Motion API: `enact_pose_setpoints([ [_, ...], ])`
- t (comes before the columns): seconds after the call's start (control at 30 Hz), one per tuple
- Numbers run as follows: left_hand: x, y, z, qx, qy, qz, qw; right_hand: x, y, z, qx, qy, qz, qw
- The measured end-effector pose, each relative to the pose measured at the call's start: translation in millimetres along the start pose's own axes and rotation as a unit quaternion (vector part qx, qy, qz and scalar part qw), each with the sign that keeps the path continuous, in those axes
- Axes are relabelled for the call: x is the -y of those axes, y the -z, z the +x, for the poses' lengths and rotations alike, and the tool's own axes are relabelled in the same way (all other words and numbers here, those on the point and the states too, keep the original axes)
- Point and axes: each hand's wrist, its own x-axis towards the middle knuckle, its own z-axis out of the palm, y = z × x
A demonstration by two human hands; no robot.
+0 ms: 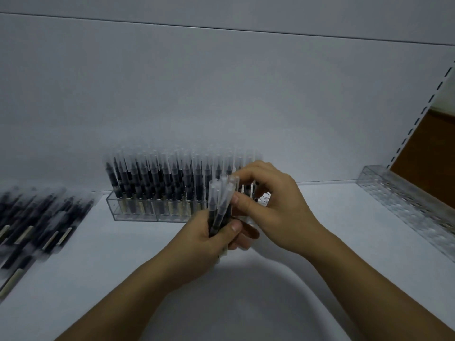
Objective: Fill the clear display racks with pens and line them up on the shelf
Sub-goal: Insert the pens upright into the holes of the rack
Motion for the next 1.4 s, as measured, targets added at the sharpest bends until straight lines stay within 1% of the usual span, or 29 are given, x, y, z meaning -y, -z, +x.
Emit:
enact_pose_setpoints([
  [0.1, 3, -1, 1, -0.010, 0.010, -0.013, 1.000, 1, 6, 3, -0.024, -0.045, 0.101, 0.994],
  [0.17, 5, -3, 2, -0.032, 0.013, -0.020, 0.999, 3, 12, 5, -0.058, -0.061, 0.184, 0.979],
  [0.27, 6, -5, 2, -0.064, 0.022, -0.026, 0.997, 5, 21, 9, -0.103, -0.086, 0.241, 0.961],
  [0.33, 8, -3, 1, -0.073, 0.007, 0.039, 0.997, 6, 25, 12, -0.121, -0.122, 0.308, 0.936],
  [0.4, 7, -2, -1, -0.060, -0.015, 0.118, 0.991, 5, 30, 14, -0.125, -0.159, 0.381, 0.902],
  [0.47, 1, -3, -4, -0.040, -0.032, 0.159, 0.986, 4, 35, 15, -0.122, -0.172, 0.405, 0.890],
  [0.57, -7, -6, -6, -0.033, -0.040, 0.222, 0.974, 3, 38, 16, -0.133, -0.165, 0.389, 0.897],
  [0.67, -8, -4, -7, -0.034, -0.070, 0.275, 0.958, 2, 38, 15, -0.153, -0.163, 0.346, 0.911],
  [0.77, 0, -1, -5, -0.041, -0.101, 0.345, 0.932, 0, 40, 15, -0.164, -0.170, 0.283, 0.930],
  [0.83, 2, 2, -2, -0.055, -0.131, 0.387, 0.911, -1, 42, 14, -0.154, -0.179, 0.282, 0.930],
  [0.9, 3, 3, -1, -0.066, -0.171, 0.433, 0.882, -2, 43, 15, -0.150, -0.182, 0.287, 0.928],
  [0.97, 4, 3, 0, -0.068, -0.176, 0.463, 0.866, -2, 43, 15, -0.164, -0.180, 0.278, 0.929],
  [1.07, 6, 1, 0, -0.053, -0.162, 0.484, 0.858, -3, 43, 15, -0.201, -0.180, 0.264, 0.926],
  [1.2, 10, 0, 0, -0.046, -0.157, 0.490, 0.856, -3, 45, 15, -0.223, -0.181, 0.275, 0.918],
  [1.3, 13, 0, 1, -0.036, -0.155, 0.501, 0.851, -2, 44, 15, -0.250, -0.162, 0.234, 0.925],
  [1.4, 14, -1, 0, -0.029, -0.162, 0.503, 0.848, 0, 41, 15, -0.262, -0.142, 0.209, 0.931],
])
